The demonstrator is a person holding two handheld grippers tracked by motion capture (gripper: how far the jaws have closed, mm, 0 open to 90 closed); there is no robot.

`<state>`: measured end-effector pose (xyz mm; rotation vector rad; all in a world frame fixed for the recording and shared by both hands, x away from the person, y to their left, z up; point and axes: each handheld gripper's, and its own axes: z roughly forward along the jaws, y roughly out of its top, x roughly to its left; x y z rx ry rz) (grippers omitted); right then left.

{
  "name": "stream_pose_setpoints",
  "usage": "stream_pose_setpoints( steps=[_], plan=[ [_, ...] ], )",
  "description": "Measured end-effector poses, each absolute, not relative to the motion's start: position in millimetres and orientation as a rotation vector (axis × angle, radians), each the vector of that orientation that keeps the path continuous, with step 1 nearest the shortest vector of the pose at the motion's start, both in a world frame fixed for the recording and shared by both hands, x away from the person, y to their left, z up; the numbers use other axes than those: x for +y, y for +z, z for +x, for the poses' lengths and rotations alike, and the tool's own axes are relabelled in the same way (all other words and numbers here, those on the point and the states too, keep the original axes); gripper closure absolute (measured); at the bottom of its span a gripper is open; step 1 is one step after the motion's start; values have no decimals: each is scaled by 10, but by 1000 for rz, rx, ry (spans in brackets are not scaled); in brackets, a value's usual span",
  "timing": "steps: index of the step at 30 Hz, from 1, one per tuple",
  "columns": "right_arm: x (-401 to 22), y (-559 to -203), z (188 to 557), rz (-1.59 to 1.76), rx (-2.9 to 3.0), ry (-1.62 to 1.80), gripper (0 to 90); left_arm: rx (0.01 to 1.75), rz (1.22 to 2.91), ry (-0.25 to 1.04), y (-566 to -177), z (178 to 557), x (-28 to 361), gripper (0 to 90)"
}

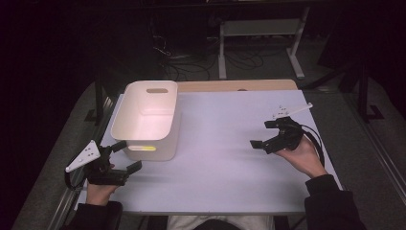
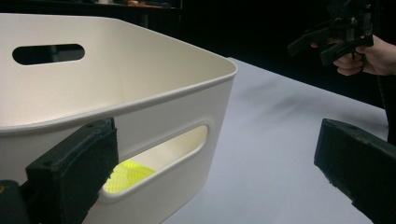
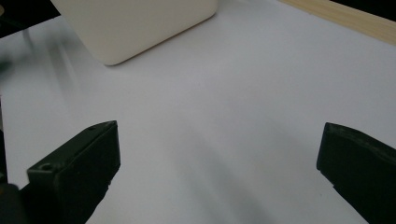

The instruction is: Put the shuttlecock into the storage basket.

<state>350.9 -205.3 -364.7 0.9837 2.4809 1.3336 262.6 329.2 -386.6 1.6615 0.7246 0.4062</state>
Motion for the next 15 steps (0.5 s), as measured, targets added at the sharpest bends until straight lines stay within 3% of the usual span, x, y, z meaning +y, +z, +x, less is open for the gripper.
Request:
stream_pose_setpoints(
  steps=[15],
  plan=[
    [-2277,-3781,3384,1054,2436,1359,0,726,1662,407,-3866,2628,3292,0]
  ],
)
